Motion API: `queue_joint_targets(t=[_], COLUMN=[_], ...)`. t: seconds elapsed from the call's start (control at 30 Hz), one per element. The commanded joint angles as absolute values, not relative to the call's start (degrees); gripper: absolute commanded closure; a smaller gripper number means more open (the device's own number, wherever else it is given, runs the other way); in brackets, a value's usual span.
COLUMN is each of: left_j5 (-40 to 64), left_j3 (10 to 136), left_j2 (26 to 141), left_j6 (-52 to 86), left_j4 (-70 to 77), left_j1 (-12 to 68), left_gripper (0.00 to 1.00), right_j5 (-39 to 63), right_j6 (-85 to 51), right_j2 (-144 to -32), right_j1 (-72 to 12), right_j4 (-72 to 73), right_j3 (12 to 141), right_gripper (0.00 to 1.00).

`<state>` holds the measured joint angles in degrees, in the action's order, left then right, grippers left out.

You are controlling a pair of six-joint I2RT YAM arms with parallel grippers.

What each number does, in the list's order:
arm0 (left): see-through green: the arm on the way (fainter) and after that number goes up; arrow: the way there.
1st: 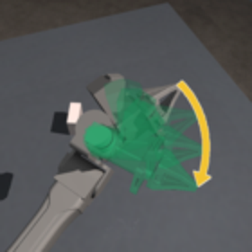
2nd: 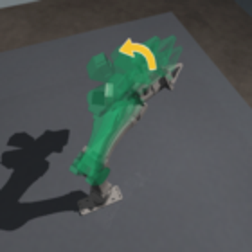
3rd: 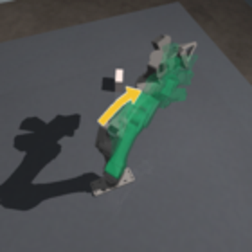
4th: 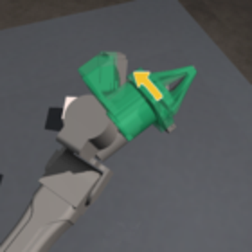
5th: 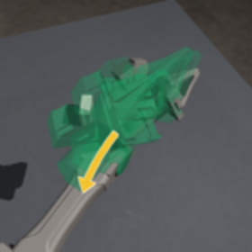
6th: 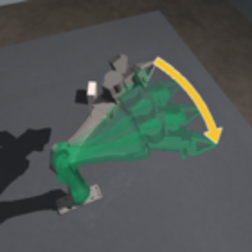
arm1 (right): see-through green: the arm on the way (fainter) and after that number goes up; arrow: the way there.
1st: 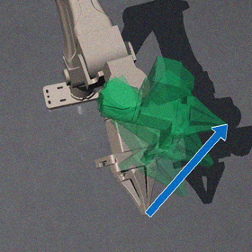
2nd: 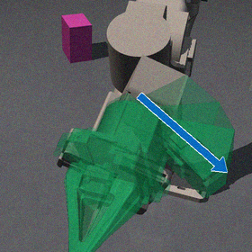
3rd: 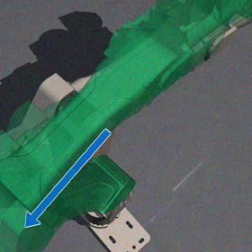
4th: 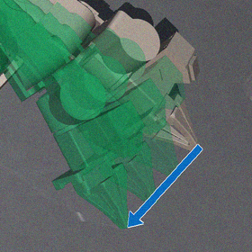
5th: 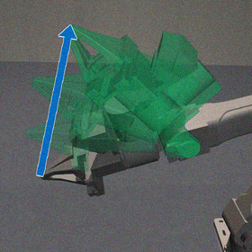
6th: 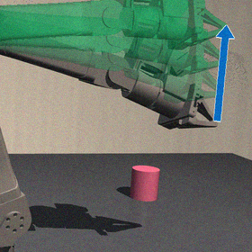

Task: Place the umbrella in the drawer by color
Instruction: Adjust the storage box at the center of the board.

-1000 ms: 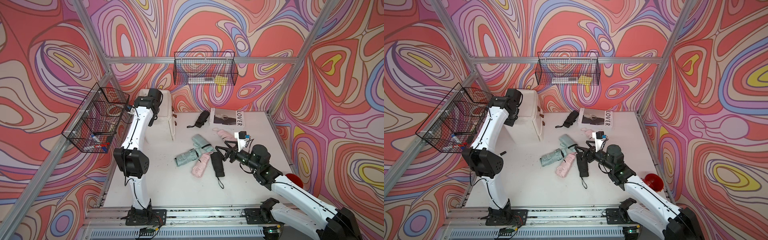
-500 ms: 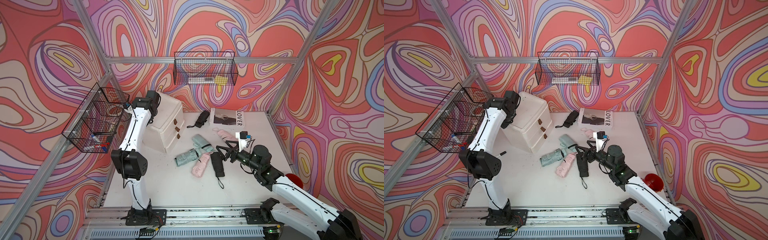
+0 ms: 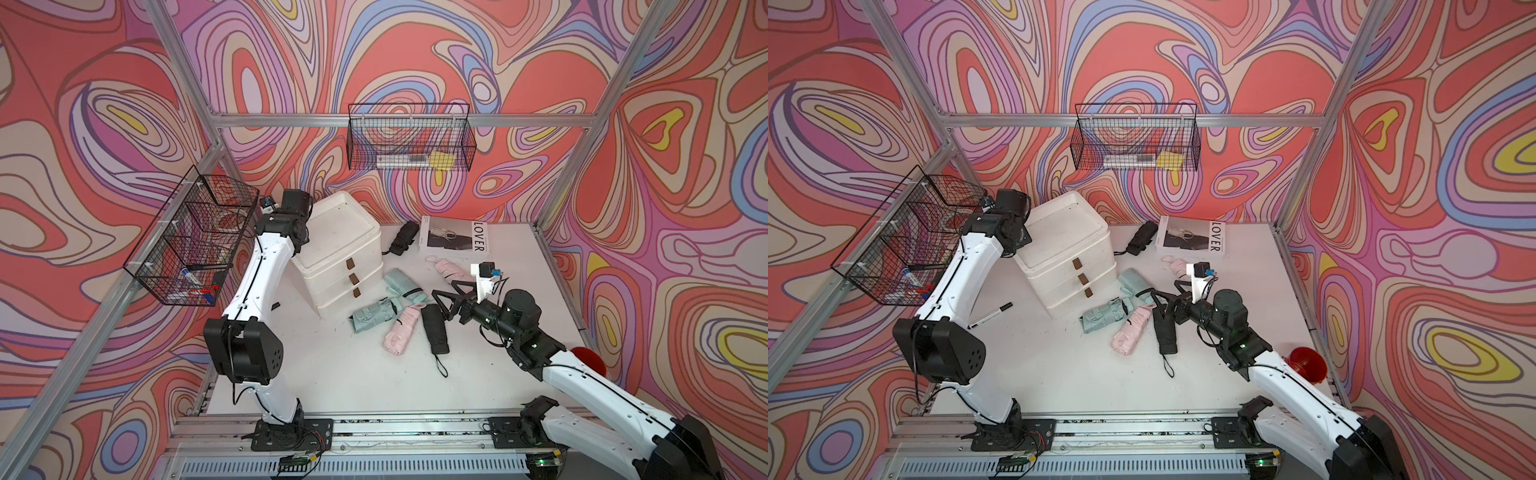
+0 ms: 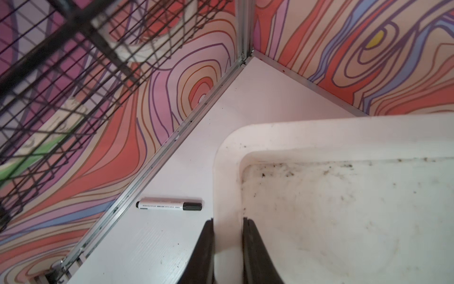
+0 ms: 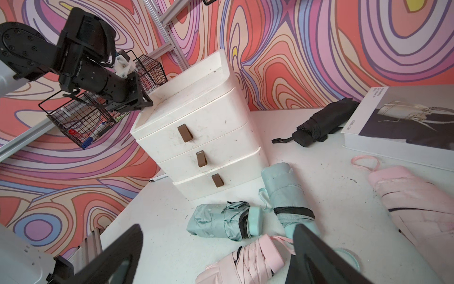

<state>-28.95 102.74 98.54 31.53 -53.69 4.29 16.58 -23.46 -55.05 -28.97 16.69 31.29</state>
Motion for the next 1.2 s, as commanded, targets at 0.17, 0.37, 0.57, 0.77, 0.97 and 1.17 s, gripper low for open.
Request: queue_joint_targets(t=[0.17,0.37,0.57,0.77,0.97,1.17], left_j5=[-25.3,-33.3,-26.5,-25.6,-24.1,-20.5], left_j3=[101.4,103.1,101.5,101.9,101.9,98.3], left_j2=[99.6,101.8,100.6,100.1,100.2,98.7], left_j6=[8.8,10.3,19.1,24.8,26.3,26.3], left_j4=[-55.2,-55.0,-52.4,-51.2,-51.4,-49.7], left_j1=[4.7,4.7,4.7,4.7,4.7,4.7], left_gripper=[1.00,1.00,0.99,0.98,0.98,0.98], right_j5=[13.9,10.0,3.5,-1.3,-3.6,-8.1], right_j6=[-23.2,-22.5,-20.2,-21.3,-23.1,-24.0], right_j2=[-59.5,-66.2,-75.0,-85.1,-97.6,-108.9], right_j1=[-29.8,-32.0,-38.2,-45.2,-49.5,-52.2], right_j4=[16.0,14.4,9.1,7.1,9.7,11.2], right_j3=[32.5,34.9,43.1,54.7,66.2,76.2], right_gripper=[0.02,0.02,0.04,0.11,0.17,0.25])
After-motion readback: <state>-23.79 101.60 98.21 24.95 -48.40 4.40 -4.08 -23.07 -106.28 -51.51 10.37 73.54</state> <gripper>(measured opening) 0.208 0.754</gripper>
